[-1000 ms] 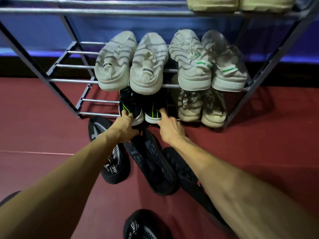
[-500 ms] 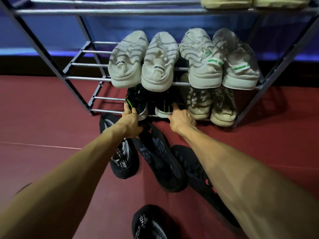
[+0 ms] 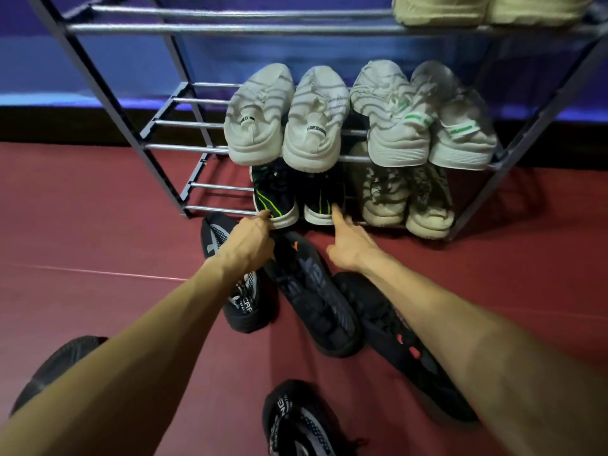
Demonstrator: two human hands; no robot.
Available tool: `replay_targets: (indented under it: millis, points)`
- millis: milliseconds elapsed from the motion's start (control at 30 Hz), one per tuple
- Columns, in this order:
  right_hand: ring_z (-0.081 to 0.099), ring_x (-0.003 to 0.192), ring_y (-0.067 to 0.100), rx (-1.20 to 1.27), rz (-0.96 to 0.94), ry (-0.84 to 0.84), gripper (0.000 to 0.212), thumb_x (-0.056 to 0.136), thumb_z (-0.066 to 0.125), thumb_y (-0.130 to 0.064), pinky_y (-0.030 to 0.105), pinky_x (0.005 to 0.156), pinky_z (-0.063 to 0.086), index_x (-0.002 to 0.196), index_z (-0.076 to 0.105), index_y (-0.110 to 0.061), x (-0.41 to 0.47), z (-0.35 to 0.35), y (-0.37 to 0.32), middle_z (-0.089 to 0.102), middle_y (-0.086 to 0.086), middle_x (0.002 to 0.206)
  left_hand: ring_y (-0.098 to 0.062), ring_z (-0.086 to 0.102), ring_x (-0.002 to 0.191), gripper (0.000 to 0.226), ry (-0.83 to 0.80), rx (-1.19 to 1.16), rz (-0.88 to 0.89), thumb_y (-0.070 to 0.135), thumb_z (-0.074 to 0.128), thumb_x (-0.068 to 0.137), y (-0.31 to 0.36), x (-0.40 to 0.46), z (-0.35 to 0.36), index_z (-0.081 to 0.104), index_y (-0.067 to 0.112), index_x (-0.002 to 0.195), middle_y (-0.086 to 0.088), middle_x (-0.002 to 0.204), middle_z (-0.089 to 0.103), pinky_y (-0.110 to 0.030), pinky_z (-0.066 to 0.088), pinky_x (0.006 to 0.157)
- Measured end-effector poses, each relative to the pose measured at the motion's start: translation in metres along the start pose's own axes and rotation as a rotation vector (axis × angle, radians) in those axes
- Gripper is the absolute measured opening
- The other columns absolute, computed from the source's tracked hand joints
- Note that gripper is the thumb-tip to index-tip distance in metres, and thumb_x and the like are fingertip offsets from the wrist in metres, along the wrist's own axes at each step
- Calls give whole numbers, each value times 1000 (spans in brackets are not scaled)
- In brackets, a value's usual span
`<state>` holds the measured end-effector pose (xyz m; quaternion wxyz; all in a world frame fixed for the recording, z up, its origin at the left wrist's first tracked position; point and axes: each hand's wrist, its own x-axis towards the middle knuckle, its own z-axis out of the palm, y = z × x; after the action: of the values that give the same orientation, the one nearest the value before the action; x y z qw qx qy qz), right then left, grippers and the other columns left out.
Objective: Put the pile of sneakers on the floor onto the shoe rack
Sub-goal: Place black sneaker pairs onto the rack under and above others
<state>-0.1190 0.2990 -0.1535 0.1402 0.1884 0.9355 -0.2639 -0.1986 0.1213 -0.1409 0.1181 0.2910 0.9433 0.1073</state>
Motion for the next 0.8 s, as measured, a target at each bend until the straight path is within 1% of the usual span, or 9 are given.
replay_targets:
  millis: [67, 233, 333, 500, 533, 600, 667, 733, 800]
  points:
    - [28, 143, 37, -31, -66, 22, 86, 87, 50, -15, 45, 113, 32, 155, -1, -28, -1, 0, -3, 1, 15, 163, -49, 60, 92, 30, 105, -50, -8, 7, 48, 75, 6, 0, 1, 56, -5, 102, -26, 103, 64, -48, 48, 77]
    - [9, 148, 33, -142, -9, -93, 89, 87, 54, -19, 46, 118, 22, 154, -4, -26, 11, -1, -8, -1, 15, 162, -44, 56, 102, 73, -37, 30, 36, 8, 52, 80, 17, 8, 2, 31, 28, 147, -20, 118, 46, -39, 44, 82]
    - [4, 150, 31, -92, 43, -144, 93, 88, 56, -26, 44, 119, 20, 154, -10, -21, 19, -2, -12, -4, 15, 163, -45, 56, 108, 61, -50, 115, 1, 6, 53, 80, 7, 16, -9, 42, 11, 139, -23, 128, 45, -38, 43, 88]
    - [5, 151, 25, 3, 49, -189, 94, 86, 53, -24, 41, 120, 21, 153, -12, -26, 14, -8, -6, -6, 9, 164, -43, 29, 138, 50, -192, 242, -31, 14, 53, 85, 5, 28, -15, 45, -3, 131, -29, 127, 52, -39, 22, 116]
    - [12, 150, 26, 4, 43, -200, 92, 86, 51, -20, 37, 115, 31, 154, -12, -28, 11, -12, -6, -3, 8, 164, -42, 28, 140, 52, -231, 267, -50, 17, 53, 87, 8, 29, -17, 43, -4, 133, -29, 133, 49, -39, 15, 118]
    - [41, 136, 32, 8, 58, -206, 90, 88, 48, -12, 25, 80, 48, 154, -9, -31, 5, -21, -6, 13, 12, 162, -41, 19, 144, 63, -282, 240, -13, 21, 52, 89, 10, 24, -19, 32, 1, 145, -23, 152, 30, -39, 3, 119]
    - [54, 120, 35, 29, 93, -156, 89, 88, 49, -11, 31, 73, 49, 154, -8, -34, -1, -23, -7, 32, 19, 155, -44, 28, 140, 68, -188, 34, -42, 14, 55, 84, 5, 0, -23, 31, 11, 147, -22, 156, 20, -42, 23, 115]
    - [55, 120, 38, 47, 77, 2, 86, 87, 50, -13, 38, 89, 48, 155, 0, -33, -12, -7, -6, 45, 24, 144, -46, 53, 117, 50, -1, -104, -19, 13, 51, 79, -12, -38, -21, 52, 12, 129, -23, 137, 47, -46, 47, 93]
    - [58, 112, 43, 44, 46, 174, 68, 91, 49, -20, 44, 88, 48, 153, 22, -24, -29, 16, -9, 58, 27, 124, -46, 62, 92, 27, 93, -58, -104, 21, 46, 78, -35, -80, -13, 63, 13, 97, -20, 103, 67, -46, 52, 74]
